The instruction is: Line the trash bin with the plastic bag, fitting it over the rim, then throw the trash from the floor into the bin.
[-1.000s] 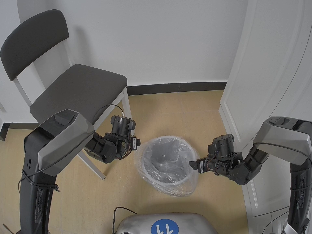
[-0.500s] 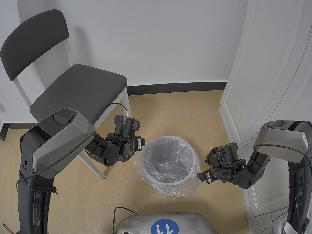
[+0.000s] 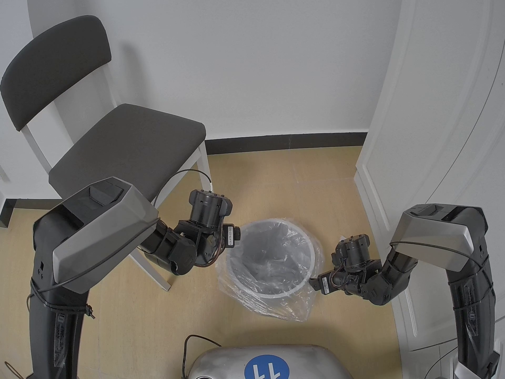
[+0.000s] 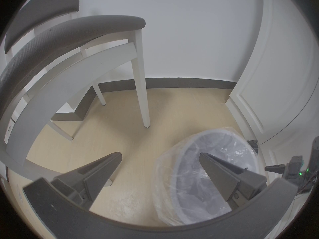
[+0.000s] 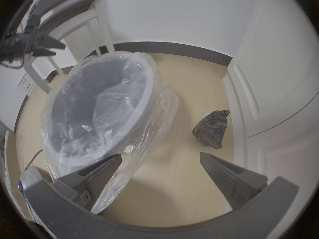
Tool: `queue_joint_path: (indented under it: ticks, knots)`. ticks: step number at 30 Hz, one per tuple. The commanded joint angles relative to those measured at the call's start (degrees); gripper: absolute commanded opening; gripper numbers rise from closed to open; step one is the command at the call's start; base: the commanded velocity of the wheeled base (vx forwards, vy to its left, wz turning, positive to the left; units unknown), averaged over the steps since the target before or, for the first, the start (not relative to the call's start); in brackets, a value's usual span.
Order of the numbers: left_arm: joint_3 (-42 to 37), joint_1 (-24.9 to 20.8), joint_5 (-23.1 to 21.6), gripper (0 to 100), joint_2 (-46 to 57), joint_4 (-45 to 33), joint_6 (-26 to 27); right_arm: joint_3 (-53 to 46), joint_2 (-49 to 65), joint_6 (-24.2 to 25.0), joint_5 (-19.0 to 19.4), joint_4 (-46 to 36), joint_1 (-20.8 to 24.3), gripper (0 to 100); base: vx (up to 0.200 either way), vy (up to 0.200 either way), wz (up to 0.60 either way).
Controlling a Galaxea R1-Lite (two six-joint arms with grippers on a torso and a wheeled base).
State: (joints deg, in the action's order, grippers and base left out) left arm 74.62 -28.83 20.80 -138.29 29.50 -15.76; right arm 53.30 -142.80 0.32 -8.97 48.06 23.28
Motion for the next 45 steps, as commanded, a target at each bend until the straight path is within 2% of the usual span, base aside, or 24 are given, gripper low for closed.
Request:
queue_joint_path:
  ticks: [1,8,18,27,35,37,45]
  knots:
    - [-0.44,-0.17,-0.05,100,1.27,0.12,-0.06,2.78,-2.31,1.7,-0.17,0.28,0.36,100,0.0,0.0,0.0]
    - [-1.23,-0.61,0.03,100,1.53,0.21,-0.06,8.31,-4.77,6.36,-3.6,1.52,0.36,100,0.0,0.0,0.0]
    - [-1.85,-0.61,-0.49,100,-0.67,0.47,1.08,11.48,-5.73,6.63,-3.16,0.37,-2.45,100,0.0,0.0,0.0]
    - [-1.23,0.44,-0.58,100,-2.86,0.47,1.26,16.05,-6.26,6.54,-3.16,-5.08,-6.94,100,0.0,0.0,0.0]
    - [-0.44,1.94,-0.58,100,-3.92,0.56,2.49,10.6,-0.2,5.75,-2.98,-4.29,-6.58,100,0.0,0.0,0.0]
    - [-0.18,2.11,-0.67,100,-4.09,0.56,2.49,6.91,2.53,5.22,-1.14,-3.93,-5.35,100,0.0,0.0,0.0]
    - [1.14,3.87,-1.55,100,-6.99,0.03,2.58,4.8,-0.11,2.93,0.01,0.9,-4.48,100,0.0,0.0,0.0]
